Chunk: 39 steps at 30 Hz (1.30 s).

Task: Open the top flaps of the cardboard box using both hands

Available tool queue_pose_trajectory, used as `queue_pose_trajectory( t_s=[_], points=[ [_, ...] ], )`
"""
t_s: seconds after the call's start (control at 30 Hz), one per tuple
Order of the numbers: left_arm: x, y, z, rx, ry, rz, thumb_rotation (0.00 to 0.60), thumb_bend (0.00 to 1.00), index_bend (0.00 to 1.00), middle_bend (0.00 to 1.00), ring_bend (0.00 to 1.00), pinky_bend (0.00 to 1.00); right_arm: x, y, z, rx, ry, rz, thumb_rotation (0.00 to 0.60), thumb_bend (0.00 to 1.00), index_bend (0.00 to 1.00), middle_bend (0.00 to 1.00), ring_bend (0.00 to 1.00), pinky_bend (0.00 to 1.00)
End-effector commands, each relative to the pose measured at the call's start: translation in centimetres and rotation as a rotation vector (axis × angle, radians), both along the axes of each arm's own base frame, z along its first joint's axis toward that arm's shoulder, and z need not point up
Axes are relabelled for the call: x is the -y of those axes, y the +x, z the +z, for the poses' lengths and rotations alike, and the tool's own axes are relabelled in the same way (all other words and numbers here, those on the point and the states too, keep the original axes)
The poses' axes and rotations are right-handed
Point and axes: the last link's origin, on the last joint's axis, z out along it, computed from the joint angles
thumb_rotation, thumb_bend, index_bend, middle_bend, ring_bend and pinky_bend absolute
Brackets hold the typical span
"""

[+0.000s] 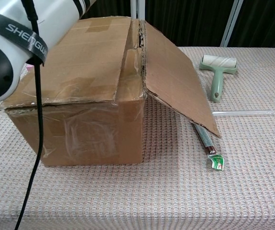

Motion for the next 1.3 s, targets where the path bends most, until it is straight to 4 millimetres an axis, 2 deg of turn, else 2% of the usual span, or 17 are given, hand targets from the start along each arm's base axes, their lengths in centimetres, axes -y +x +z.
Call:
queue_pose_trajectory(
  t_s=[0.03, 0.17, 0.27, 0.33, 0.5, 0.6, 0.7, 0.8, 0.97, 1.1, 1.3],
  points=[
    [-0.9, -1.0, 1.7, -0.024, 0.058, 0.016, 0.600, 0.00, 0.03, 0.02, 0.09, 0.21, 0.0, 0.0, 0.2, -0.002, -0.005, 0.003, 0.600, 0.18, 0.00, 0.00, 0.00, 0.00],
    [-1.7, -4.5, 5.4, -0.067, 0.116, 0.071, 0.600, 0.01, 0.03, 0.03, 0.09, 0.21, 0.5, 0.6, 0.4, -0.013, 0.001, 0.024, 0.600, 0.18, 0.00, 0.00, 0.00, 0.00],
    [-1.5, -9.5, 8.7, -0.157, 0.158, 0.164, 0.600, 0.04, 0.03, 0.05, 0.09, 0.21, 1.4, 1.9, 0.5, -0.034, 0.014, 0.067, 0.600, 0.18, 0.00, 0.00, 0.00, 0.00],
    [-0.7, -13.8, 10.9, -0.227, 0.164, 0.246, 0.600, 0.05, 0.03, 0.05, 0.09, 0.21, 2.3, 3.2, 0.4, -0.059, 0.029, 0.109, 0.600, 0.18, 0.00, 0.00, 0.00, 0.00],
    [2.8, -25.1, 15.7, -0.350, 0.149, 0.511, 0.600, 0.04, 0.04, 0.05, 0.09, 0.21, 5.7, 7.8, -0.5, -0.089, 0.085, 0.242, 0.600, 0.18, 0.00, 0.00, 0.00, 0.00],
    [5.4, -30.2, 17.4, -0.342, 0.128, 0.628, 0.600, 0.02, 0.04, 0.05, 0.09, 0.21, 8.5, 11.3, -1.4, -0.084, 0.105, 0.346, 0.600, 0.15, 0.00, 0.00, 0.00, 0.00],
    [8.1, -33.8, 18.7, -0.356, 0.139, 0.660, 0.600, 0.00, 0.04, 0.05, 0.09, 0.21, 11.7, 14.9, -2.4, -0.091, 0.141, 0.405, 0.600, 0.01, 0.00, 0.00, 0.00, 0.00],
    [10.8, -36.1, 19.1, -0.361, 0.170, 0.662, 0.600, 0.00, 0.04, 0.05, 0.09, 0.21, 15.0, 19.3, -3.4, -0.113, 0.150, 0.482, 0.600, 0.00, 0.00, 0.00, 0.00, 0.00],
    [14.3, -38.3, 19.5, -0.289, 0.161, 0.694, 0.600, 0.00, 0.04, 0.05, 0.09, 0.21, 19.8, 26.5, -6.0, -0.171, 0.201, 0.582, 0.600, 0.00, 0.00, 0.00, 0.00, 0.00],
    [16.1, -40.1, 19.6, -0.285, 0.165, 0.710, 0.600, 0.00, 0.04, 0.05, 0.09, 0.21, 22.7, 32.1, -9.9, -0.226, 0.252, 0.651, 0.600, 0.00, 0.00, 0.00, 0.00, 0.00],
    [18.4, -42.1, 19.8, -0.209, 0.168, 0.716, 0.600, 0.00, 0.03, 0.05, 0.09, 0.21, 24.8, 37.9, -16.4, -0.304, 0.271, 0.715, 0.600, 0.00, 0.00, 0.00, 0.00, 0.00]
  ],
)
